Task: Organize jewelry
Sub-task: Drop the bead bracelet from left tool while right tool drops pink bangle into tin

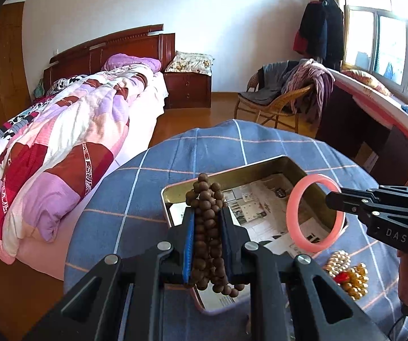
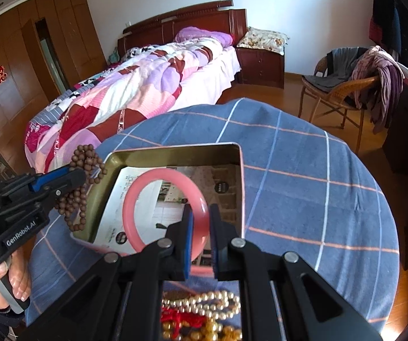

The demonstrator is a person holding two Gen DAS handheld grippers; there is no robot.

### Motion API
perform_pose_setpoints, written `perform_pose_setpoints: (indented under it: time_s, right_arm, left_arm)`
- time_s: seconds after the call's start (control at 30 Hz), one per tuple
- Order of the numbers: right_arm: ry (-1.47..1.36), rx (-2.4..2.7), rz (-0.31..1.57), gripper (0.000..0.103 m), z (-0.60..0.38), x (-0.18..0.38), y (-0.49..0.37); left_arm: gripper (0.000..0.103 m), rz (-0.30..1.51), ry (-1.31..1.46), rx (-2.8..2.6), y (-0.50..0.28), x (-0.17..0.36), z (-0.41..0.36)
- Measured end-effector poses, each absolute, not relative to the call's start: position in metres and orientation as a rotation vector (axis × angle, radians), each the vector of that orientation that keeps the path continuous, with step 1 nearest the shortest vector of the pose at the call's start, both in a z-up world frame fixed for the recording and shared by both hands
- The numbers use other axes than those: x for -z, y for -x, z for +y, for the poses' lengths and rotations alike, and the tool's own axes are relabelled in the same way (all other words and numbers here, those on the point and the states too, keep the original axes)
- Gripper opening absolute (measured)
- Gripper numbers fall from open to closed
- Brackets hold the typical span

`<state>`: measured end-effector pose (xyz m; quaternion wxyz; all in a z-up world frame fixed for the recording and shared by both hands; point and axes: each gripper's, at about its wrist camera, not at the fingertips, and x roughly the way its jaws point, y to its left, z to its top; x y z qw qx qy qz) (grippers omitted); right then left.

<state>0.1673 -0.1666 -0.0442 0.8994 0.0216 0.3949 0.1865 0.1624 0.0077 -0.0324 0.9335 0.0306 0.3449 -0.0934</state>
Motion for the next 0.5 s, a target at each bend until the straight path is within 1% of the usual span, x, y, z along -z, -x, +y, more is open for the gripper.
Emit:
perform_pose_setpoints:
  time_s: [0.23,0.5]
  right_arm:
    - [0.009,-0.354,0.861,0.013,-0.153,0.062,-0.181]
    - [0.065,-0.323,0.902,0.014,-0.152,0.075,-0.183]
  left_arm:
    - [0.017,0.755,-0.086,0.171,-0.180,0.054,0.003]
    - [0.017,0.800,-0.119,0.161,-0.180,0.075,-0.001]
